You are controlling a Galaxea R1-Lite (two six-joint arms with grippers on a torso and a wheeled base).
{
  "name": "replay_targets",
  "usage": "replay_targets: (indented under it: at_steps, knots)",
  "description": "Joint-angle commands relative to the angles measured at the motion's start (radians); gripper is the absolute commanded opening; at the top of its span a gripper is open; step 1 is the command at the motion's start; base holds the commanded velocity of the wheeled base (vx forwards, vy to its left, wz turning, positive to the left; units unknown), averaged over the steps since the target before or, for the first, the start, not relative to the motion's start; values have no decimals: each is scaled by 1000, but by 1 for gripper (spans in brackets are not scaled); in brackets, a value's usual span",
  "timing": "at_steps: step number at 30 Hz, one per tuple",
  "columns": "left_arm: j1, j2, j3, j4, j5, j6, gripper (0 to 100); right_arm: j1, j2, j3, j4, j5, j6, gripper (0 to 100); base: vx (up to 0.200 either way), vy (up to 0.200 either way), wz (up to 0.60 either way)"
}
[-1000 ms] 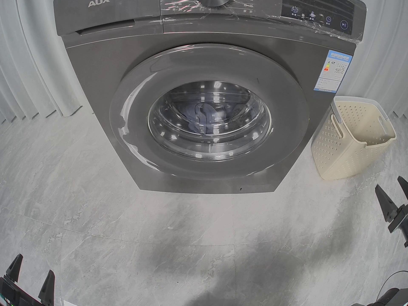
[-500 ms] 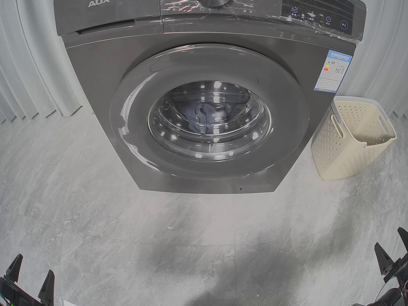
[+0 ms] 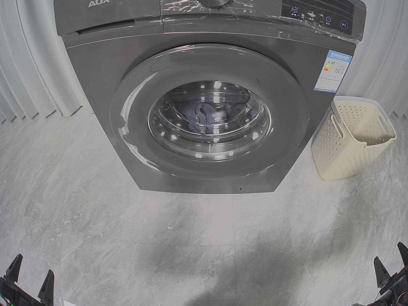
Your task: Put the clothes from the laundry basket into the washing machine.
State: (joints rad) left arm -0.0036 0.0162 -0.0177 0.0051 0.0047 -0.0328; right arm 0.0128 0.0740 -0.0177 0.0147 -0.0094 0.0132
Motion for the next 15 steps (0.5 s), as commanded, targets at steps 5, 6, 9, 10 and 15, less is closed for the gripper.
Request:
replay_targets:
  at_steps: [5,6,9,10,15]
  knots:
    - [1,-12,16,-4,-2,10,100,-20,-60,18,-16,-1,-4,100,0,0,0]
    - [1,-12,16,-4,-2,10,100,-20,-60,18,-16,3,-13,100,0,0,0]
    - [1,-12,16,-4,-3,14,100,-16,-60,18,-18,-1,-2,100,0,0,0]
    - [1,-12,16,-4,-3,16,100,-17,-60,18,-16,-1,-2,100,0,0,0]
    - [4,-13,16,-2,-15,48,100,-13,-62,16,-19,5,-12,100,0,0,0]
